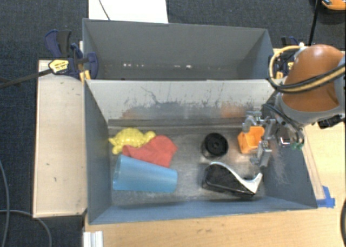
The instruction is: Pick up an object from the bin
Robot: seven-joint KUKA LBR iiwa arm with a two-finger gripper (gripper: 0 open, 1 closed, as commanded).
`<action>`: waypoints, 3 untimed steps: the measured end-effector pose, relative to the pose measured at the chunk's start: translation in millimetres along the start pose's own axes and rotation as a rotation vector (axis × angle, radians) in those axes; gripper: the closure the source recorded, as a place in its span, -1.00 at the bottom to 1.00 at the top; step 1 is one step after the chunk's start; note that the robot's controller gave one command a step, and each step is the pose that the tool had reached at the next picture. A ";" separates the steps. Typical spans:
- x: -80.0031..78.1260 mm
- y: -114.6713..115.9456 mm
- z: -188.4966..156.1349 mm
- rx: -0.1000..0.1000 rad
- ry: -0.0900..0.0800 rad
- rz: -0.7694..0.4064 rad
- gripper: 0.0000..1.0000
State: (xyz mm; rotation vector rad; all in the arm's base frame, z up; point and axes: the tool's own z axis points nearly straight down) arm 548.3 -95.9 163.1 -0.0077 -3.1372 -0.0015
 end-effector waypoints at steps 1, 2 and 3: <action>-1.5 0.5 -4.8 0.001 -0.007 -0.003 -1.00; -35.0 -44.1 72.7 -0.001 -0.025 -0.042 -1.00; -32.5 -48.5 82.8 0.001 -0.012 -0.042 -1.00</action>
Offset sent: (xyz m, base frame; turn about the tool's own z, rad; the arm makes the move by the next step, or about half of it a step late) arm 0.0325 -0.0534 -0.0931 -0.0473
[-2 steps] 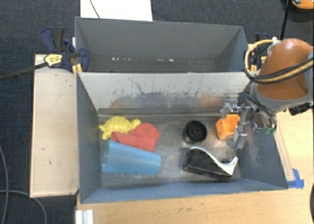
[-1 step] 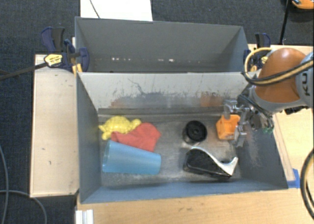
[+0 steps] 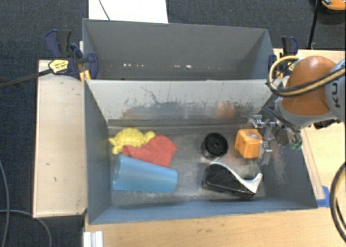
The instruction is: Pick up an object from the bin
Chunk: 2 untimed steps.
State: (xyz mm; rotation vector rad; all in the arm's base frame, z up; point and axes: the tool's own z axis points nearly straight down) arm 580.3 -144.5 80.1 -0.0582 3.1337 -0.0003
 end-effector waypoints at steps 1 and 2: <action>-3.5 -3.5 7.9 0.001 0.001 0.152 -1.00; -6.3 3.3 9.5 0.001 0.001 0.092 -1.00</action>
Offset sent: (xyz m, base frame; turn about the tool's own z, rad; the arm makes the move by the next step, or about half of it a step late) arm 0.0051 0.0033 -0.0101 0.0927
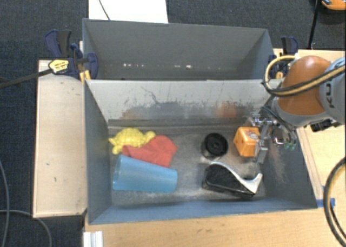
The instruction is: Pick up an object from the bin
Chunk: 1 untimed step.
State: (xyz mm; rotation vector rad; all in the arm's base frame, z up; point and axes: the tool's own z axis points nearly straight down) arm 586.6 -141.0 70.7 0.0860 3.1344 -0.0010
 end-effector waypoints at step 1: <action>1.4 -6.5 -2.2 -0.001 -0.002 0.056 1.00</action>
Offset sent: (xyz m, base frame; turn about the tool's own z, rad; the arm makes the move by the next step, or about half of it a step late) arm 0.0000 0.0000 0.0000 0.0000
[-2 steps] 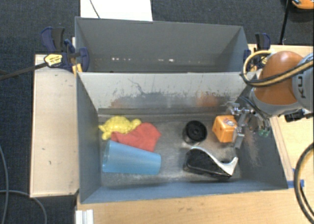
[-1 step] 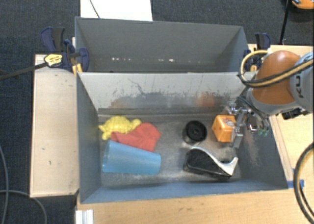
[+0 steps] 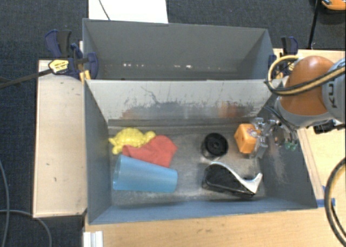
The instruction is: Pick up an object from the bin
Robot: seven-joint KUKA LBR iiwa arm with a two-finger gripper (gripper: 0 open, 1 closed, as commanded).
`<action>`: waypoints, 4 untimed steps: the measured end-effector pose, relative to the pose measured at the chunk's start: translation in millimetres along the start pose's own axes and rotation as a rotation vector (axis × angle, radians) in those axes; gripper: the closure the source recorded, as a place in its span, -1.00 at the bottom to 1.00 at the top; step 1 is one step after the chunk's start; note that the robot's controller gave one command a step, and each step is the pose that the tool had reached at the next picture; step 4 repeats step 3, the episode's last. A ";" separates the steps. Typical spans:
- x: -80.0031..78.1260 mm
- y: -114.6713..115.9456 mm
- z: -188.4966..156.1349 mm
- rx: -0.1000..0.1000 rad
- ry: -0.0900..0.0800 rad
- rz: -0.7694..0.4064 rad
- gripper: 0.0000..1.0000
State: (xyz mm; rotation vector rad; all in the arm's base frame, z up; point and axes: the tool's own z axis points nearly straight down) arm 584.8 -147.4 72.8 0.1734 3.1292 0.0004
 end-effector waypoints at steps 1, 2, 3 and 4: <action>0.0 -0.2 -0.1 0.000 0.000 0.001 1.00; 0.8 0.0 -3.6 0.000 0.001 0.000 1.00; 2.2 0.3 -18.1 -0.001 0.009 -0.001 1.00; 2.2 0.3 -18.1 -0.001 0.009 -0.001 1.00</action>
Offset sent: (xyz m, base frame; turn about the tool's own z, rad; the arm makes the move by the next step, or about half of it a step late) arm 0.0000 0.0000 0.0354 0.0000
